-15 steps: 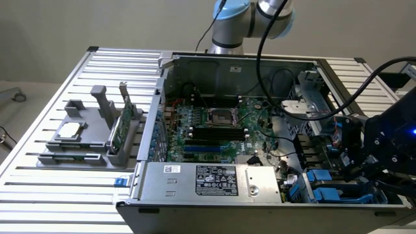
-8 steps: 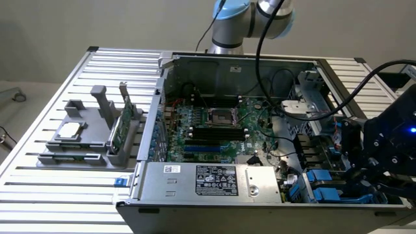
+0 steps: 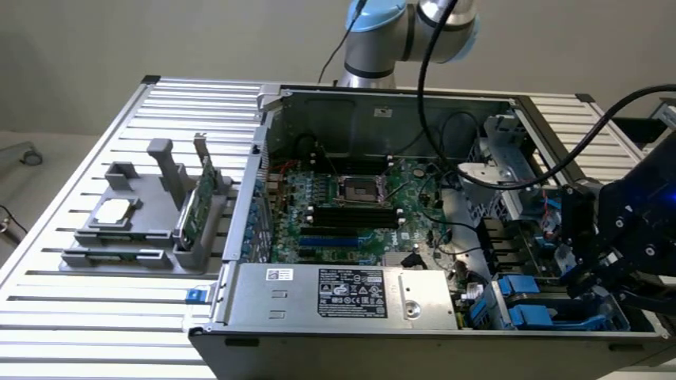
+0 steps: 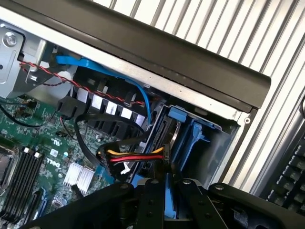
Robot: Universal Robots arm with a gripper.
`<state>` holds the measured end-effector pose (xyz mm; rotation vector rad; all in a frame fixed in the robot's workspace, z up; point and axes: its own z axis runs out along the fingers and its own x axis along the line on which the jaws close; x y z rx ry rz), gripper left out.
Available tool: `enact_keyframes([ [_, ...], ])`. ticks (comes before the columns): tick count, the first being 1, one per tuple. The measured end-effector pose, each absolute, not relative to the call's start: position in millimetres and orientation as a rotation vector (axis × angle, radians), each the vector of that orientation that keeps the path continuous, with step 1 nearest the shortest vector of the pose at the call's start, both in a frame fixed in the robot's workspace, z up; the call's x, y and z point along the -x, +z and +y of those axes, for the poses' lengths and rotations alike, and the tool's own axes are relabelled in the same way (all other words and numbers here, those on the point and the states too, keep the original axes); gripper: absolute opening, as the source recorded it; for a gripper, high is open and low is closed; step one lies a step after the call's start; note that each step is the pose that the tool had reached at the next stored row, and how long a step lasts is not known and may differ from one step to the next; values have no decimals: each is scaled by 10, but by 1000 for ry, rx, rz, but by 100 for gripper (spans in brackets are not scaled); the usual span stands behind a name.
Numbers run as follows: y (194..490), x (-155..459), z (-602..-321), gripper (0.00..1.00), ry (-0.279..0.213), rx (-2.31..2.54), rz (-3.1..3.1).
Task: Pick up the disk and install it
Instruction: 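Insert the disk into the insertion slot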
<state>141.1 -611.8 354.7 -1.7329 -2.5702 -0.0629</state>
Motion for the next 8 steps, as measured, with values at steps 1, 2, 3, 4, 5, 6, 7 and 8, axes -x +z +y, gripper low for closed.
enact_keyframes([
  [1, 3577, -1411, -6118, 16, -63, 1745, -2562],
  [2, 3600, -1410, -6118, 16, -64, 1757, -2554],
  [3, 3614, -1410, -6118, 16, -64, 1771, -2545],
  [4, 3614, -1410, -6118, 16, -66, 1786, -2537],
  [5, 3613, -1409, -6116, 16, -70, 1799, -2531],
  [6, 3616, -1409, -6112, 16, -75, 1812, -2528],
  [7, 3615, -1408, -6107, 16, -80, 1819, -2528],
  [8, 3610, -1402, -6098, 16, -86, 1826, -2529],
])
